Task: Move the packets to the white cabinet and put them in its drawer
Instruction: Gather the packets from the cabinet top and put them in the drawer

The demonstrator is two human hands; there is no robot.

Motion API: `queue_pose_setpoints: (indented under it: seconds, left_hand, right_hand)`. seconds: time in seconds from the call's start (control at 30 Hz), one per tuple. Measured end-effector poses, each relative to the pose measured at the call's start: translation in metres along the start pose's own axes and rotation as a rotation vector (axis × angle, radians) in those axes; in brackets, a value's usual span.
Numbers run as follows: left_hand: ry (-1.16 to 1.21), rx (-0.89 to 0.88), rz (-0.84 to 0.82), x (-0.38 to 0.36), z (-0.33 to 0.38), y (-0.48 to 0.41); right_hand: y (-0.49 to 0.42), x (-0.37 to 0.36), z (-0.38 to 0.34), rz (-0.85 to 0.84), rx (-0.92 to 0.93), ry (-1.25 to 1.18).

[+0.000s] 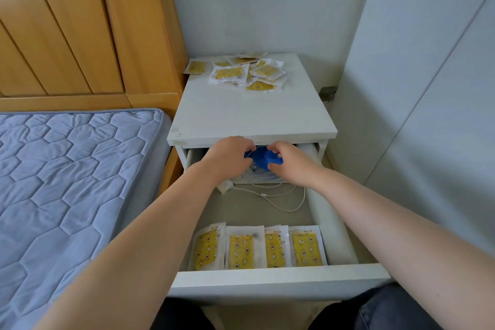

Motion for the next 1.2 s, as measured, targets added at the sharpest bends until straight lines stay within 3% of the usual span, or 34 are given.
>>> queue_pose_setpoints:
  seconds: [0.23,0.47,0.63,0.8,1.0,1.2]
  left_hand:
    - [0.115,0.149,0.233,0.049,-0.022,-0.030]
    - [0.330,0.282,0.125,0.022,-0.064,-0.078]
    - [0.112,0.331,0.064,0.002,-0.089,-0.104]
    - [-0.034,0.363,0.113,-0.001,-0.114,-0.129]
    - [-0.016,0.425,0.348,0.024,-0.153,-0.172]
    - [-0.007,0.484,0.495,0.044,-0.200,-0.229]
  right_hand:
    - [-0.035,0.050,-0.022,0.116,0.073,0.117]
    - [-0.078,0.056,-0.016,0.119,0.062,0.155]
    - [-0.112,0.059,-0.013,0.170,0.070,0.204]
    - [-0.150,0.080,0.000,0.275,0.036,0.275]
    - [-0.210,0.120,0.005,0.463,0.033,0.215]
    - [-0.294,0.125,-0.003,0.404,0.016,0.282]
Point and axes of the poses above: each hand's wrist, its own y-axis away from the middle knuckle, its own x-axis out of the back of the hand, z = x × y, the point moved 10 cm from there along -y, towards the middle knuckle, and after that the axes turned 14 degrees about -y, right-handed, at the moved point
